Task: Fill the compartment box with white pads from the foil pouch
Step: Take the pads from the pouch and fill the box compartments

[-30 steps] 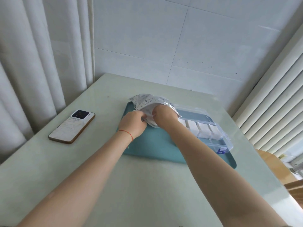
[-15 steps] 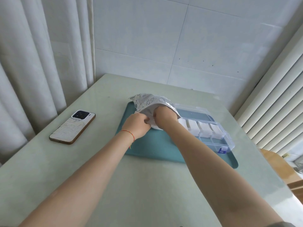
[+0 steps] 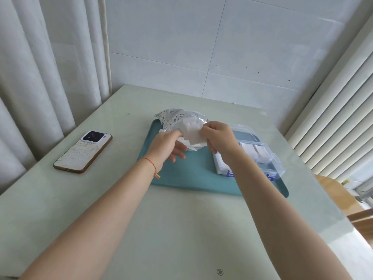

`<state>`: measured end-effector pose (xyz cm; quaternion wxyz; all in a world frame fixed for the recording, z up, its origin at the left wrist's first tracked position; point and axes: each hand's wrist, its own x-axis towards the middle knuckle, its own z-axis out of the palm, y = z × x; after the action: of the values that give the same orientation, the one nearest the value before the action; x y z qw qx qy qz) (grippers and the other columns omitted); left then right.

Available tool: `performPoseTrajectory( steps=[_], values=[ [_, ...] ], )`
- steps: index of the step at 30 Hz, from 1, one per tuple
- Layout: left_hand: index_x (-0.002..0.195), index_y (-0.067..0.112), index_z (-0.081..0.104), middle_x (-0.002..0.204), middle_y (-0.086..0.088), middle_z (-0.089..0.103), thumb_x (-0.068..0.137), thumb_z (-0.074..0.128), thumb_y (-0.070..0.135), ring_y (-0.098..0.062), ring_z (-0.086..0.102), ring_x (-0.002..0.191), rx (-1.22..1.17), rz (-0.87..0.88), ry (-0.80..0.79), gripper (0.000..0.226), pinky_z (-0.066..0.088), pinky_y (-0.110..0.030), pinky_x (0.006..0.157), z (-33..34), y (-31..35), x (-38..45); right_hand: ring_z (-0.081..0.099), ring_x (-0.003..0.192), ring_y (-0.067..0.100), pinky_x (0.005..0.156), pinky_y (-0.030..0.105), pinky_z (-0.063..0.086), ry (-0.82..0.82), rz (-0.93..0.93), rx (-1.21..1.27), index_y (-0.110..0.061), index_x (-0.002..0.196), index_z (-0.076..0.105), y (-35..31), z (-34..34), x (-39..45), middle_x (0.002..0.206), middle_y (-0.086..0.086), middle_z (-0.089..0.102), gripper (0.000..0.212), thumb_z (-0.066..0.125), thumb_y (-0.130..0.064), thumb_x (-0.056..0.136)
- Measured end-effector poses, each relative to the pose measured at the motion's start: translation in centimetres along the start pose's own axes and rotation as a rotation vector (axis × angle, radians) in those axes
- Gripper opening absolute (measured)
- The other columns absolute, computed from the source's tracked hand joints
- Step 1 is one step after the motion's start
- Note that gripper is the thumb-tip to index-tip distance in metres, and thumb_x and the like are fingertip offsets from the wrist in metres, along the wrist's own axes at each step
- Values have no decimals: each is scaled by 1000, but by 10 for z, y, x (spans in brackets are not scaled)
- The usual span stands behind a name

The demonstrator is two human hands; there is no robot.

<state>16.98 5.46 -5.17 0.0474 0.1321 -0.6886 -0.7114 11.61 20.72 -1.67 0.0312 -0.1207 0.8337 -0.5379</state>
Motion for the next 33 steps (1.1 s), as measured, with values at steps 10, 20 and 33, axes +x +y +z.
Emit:
performPoseTrajectory(
  steps=[10, 20, 33],
  values=[
    [82, 14, 65, 64, 3, 58, 97, 59, 19, -14, 64, 57, -160, 5, 45, 17, 33, -18, 38, -4, -12, -4, 31, 40, 14, 41, 19, 26, -75, 91, 109, -6, 82, 64, 19, -1, -7, 66, 5, 62, 11, 57, -6, 90],
    [107, 0, 70, 98, -17, 73, 96, 46, -1, -24, 72, 86, -345, 18, -133, 26, 58, -26, 71, 0, -13, -9, 33, 39, 12, 41, 19, 25, -77, 74, 274, -9, 83, 63, 15, 18, -17, 64, 0, 59, 11, 62, -14, 93],
    [103, 0, 67, 95, -15, 74, 99, 46, 12, -24, 72, 83, -829, -118, -94, 24, 61, -31, 76, 0, -10, -11, 42, 51, 8, 41, 14, 32, 153, 17, 106, -16, 73, 55, 13, 39, -25, 63, -8, 51, 15, 63, -16, 85]
  ],
)
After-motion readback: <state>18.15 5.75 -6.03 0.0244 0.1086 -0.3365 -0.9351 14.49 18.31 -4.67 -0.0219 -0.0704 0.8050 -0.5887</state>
